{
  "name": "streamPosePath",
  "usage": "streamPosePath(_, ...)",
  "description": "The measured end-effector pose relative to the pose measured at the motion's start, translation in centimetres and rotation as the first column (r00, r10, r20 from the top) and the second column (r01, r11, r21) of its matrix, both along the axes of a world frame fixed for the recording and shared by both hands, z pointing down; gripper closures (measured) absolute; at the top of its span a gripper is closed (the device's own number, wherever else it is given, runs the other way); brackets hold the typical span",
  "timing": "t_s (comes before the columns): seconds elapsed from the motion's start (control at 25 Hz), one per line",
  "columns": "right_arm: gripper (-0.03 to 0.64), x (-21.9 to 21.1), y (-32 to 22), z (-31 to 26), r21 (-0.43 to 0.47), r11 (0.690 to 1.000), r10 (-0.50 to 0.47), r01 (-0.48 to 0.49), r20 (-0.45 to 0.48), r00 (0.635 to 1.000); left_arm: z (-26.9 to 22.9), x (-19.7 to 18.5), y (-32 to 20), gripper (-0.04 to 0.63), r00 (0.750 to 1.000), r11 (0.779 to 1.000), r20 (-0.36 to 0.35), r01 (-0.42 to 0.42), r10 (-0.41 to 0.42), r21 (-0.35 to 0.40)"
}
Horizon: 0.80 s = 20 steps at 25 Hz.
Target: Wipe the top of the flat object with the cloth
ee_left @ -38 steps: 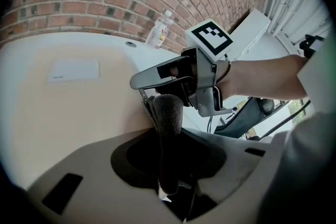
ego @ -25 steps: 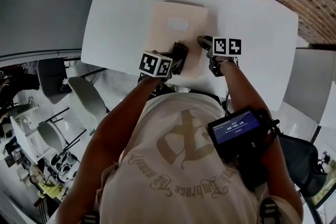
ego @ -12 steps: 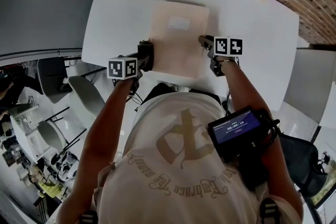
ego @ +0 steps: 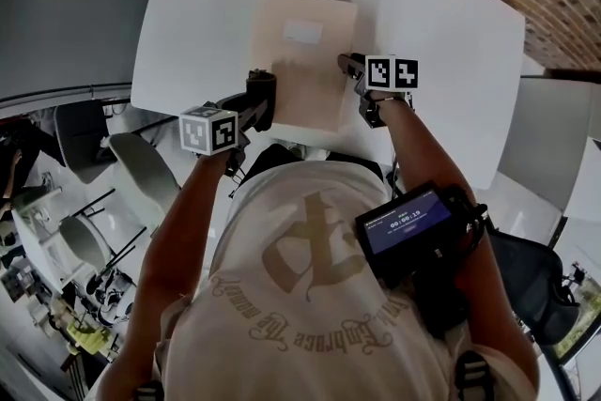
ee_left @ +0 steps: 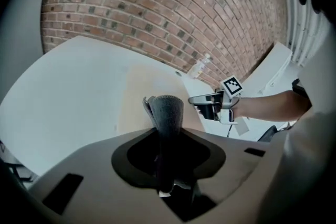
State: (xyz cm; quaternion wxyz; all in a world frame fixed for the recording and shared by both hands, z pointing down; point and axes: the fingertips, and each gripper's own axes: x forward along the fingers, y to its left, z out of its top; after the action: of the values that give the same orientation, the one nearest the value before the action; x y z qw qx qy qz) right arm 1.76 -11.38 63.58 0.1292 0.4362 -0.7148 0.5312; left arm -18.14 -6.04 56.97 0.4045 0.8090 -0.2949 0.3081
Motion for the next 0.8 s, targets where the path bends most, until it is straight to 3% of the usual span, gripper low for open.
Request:
streamPosePath(0.28, 0.443, -0.4, -0.1, -0.1, 0.006, 1.0, -0.012, 0.012, 0.006, 1.0, 0.0, 9.0, 3.1, 0.474, 0.975, 0.976, -0.056, -0.217, 0.215, -0.019)
streamPosePath(0.48, 0.442, -0.4, 0.1, -0.1, 0.008, 1.0, -0.02, 0.02, 0.02, 1.0, 1.8, 11.8, 6.5, 0.474, 0.948, 0.945, -0.025, -0.32, 0.319, -0.076)
streamPosePath(0.56, 0.442, -0.4, 0.1, -0.2, 0.01, 1.0, -0.028, 0.028, 0.027, 0.999, 2.6, 11.5, 7.4, 0.474, 0.95, 0.945, -0.014, -0.313, 0.313, -0.097)
streamPosePath(0.8, 0.439, -0.3, 0.0, -0.1, 0.019, 0.998, -0.053, 0.052, 0.038, 0.998, 3.0, 8.3, 6.7, 0.472, 0.979, 0.974, 0.016, -0.202, 0.205, -0.098)
